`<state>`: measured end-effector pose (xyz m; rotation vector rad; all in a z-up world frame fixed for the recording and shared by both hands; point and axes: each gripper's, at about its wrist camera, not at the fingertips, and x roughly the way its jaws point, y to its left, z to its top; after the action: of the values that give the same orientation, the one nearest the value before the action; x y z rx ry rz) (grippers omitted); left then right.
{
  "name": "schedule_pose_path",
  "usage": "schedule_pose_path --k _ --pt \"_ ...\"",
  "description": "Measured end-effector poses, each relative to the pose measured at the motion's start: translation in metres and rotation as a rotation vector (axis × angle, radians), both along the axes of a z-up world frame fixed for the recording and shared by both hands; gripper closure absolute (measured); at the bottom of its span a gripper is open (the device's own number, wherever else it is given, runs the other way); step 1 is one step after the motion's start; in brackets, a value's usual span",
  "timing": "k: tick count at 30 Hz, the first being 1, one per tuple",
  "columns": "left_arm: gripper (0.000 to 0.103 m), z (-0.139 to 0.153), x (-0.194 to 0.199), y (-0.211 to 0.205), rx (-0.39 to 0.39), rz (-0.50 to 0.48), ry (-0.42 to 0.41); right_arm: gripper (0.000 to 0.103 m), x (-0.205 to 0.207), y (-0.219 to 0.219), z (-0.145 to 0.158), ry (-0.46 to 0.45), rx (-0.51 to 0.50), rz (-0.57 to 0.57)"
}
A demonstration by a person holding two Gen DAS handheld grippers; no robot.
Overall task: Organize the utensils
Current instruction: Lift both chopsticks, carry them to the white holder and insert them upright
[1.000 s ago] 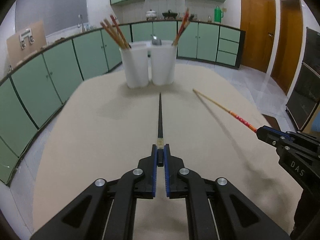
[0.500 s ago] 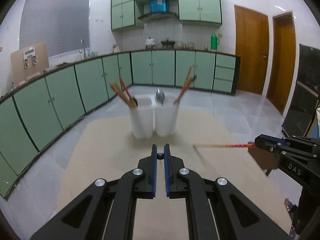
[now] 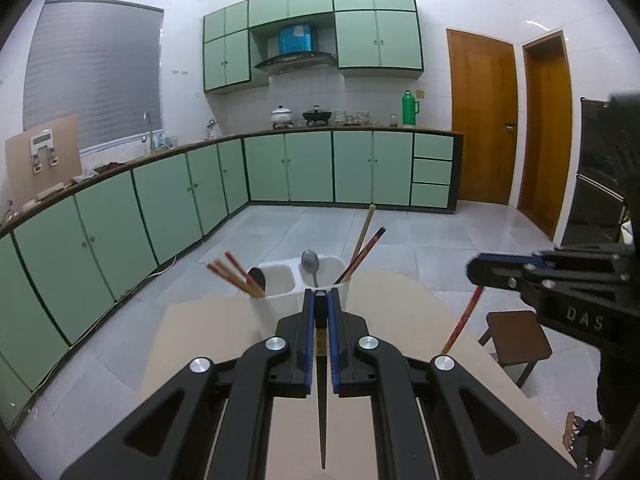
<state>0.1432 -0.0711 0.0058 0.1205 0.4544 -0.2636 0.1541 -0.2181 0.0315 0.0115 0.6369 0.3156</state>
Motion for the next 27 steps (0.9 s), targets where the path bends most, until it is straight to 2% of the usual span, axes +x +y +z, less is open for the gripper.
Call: schedule_pose_path --k 8,17,22,27 --pt "0.097 0.023 0.011 0.003 -0.035 -0.025 -0.031 0.098 0.022 0.002 0.047 -0.063 0.02 0.038" --pt "0.097 0.073 0.047 0.009 -0.067 -0.003 -0.134 0.098 0.068 0.004 0.096 -0.14 0.046 0.02" --pt "0.097 0.098 0.078 0.011 -0.075 0.019 -0.189 0.098 0.1 0.003 0.112 -0.174 0.07 -0.005" --pt "0.097 0.108 0.109 0.012 -0.079 0.042 -0.225 0.098 0.133 0.005 0.117 -0.197 0.078 -0.032"
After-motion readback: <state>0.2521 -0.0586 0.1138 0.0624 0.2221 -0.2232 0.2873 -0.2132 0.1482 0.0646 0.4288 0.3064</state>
